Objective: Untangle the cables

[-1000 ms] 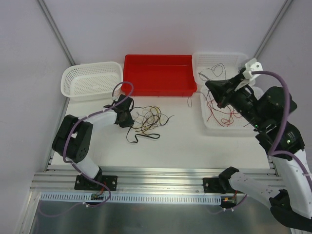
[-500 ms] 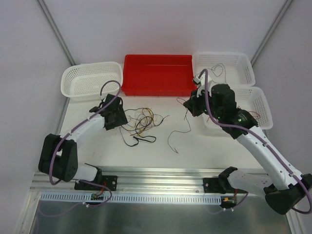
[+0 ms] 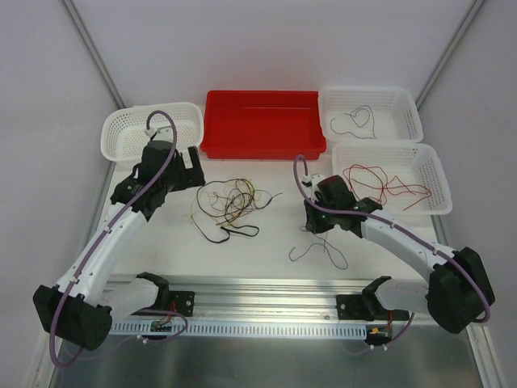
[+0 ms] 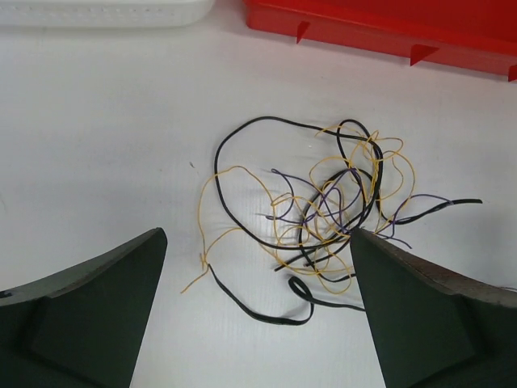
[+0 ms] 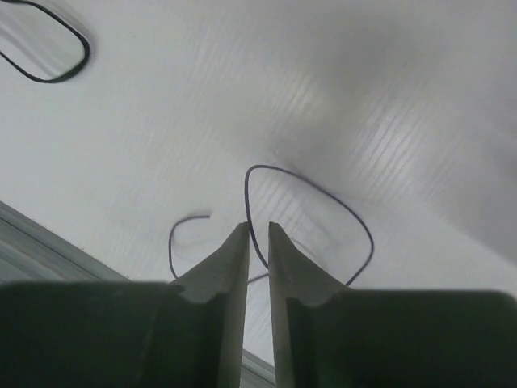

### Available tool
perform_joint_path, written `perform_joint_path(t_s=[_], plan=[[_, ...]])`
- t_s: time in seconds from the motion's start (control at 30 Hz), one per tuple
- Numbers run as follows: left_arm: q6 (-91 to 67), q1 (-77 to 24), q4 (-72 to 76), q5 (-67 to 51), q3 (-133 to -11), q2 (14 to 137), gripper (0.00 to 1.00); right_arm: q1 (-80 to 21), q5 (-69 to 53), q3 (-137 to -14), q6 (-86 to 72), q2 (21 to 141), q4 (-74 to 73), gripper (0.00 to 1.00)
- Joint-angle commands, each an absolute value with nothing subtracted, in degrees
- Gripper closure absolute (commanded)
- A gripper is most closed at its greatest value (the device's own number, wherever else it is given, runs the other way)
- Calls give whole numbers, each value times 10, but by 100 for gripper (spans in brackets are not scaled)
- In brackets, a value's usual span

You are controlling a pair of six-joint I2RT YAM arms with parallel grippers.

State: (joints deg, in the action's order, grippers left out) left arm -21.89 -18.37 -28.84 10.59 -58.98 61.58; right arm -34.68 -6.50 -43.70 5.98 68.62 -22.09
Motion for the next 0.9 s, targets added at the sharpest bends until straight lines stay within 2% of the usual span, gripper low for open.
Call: perform_joint_path(t_s=[0.0, 0.13, 0.17, 0.23, 0.27, 0.37, 0.47, 0.53, 0.87], plan=[[-145, -183, -302, 129, -613, 587, 1, -356, -69, -426, 26, 715, -186, 80], [-123, -183, -295, 177, -592, 581, 1, -367, -55, -432, 3, 759, -181, 68], [-123, -183, -290, 183, -585, 581, 1, -374, -51, -436, 3, 770, -186, 59], [-124, -183, -284, 185, -560, 580, 1, -382, -45, -452, 3, 774, -213, 51], [-124, -182, -282, 189, -552, 580, 1, -390, -37, -458, 3, 770, -225, 44], [-114, -183, -273, 199, -527, 579, 1, -404, -25, -480, 18, 749, -278, 31], [-100, -183, -271, 226, -520, 573, 1, -406, -40, -496, 58, 719, -331, 23], [-95, -183, -269, 238, -516, 571, 1, -407, -51, -505, 79, 710, -377, 18], [-90, -183, -267, 287, -507, 573, 1, -419, -35, -558, 176, 730, -518, 9]])
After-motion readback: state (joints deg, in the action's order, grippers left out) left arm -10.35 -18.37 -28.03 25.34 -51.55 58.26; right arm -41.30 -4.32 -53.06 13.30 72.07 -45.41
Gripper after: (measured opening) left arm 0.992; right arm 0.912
